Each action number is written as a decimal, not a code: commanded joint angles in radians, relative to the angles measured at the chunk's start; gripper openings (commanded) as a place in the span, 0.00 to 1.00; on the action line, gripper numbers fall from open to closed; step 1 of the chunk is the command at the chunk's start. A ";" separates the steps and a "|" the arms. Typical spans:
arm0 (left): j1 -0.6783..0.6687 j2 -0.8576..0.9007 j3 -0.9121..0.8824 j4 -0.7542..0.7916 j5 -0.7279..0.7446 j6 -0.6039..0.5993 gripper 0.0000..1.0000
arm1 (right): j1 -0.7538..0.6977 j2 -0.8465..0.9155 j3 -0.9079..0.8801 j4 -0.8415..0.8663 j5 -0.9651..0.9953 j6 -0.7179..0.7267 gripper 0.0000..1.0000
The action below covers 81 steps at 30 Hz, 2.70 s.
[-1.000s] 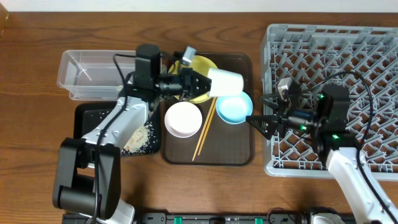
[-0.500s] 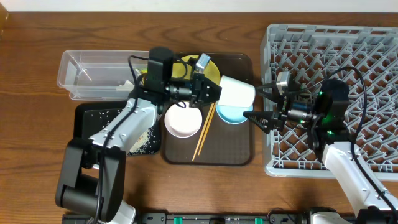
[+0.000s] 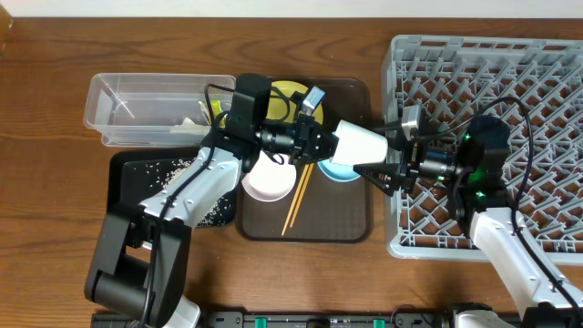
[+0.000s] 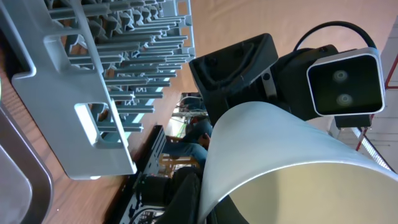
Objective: Sort waste into correct bins and load items into the dishwasher rack
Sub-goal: 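Hand the white cup from the left gripper to the right gripper, then carry the cup with the right gripper and place it in the rack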
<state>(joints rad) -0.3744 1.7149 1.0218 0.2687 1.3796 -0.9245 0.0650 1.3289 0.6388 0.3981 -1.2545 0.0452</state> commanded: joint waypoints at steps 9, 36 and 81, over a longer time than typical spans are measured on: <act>-0.011 0.002 0.009 0.003 0.023 -0.013 0.06 | 0.028 0.011 0.013 0.048 0.016 0.010 0.72; -0.008 0.002 0.009 0.002 -0.061 0.093 0.31 | 0.027 0.011 0.013 0.041 0.028 0.010 0.55; 0.232 -0.298 0.009 -0.769 -0.777 0.737 0.35 | -0.198 -0.148 0.542 -1.394 1.254 0.003 0.01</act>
<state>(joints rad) -0.1432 1.4265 1.0225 -0.4980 0.6277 -0.2050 -0.0967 1.1774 1.1160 -0.9623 -0.1532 0.0555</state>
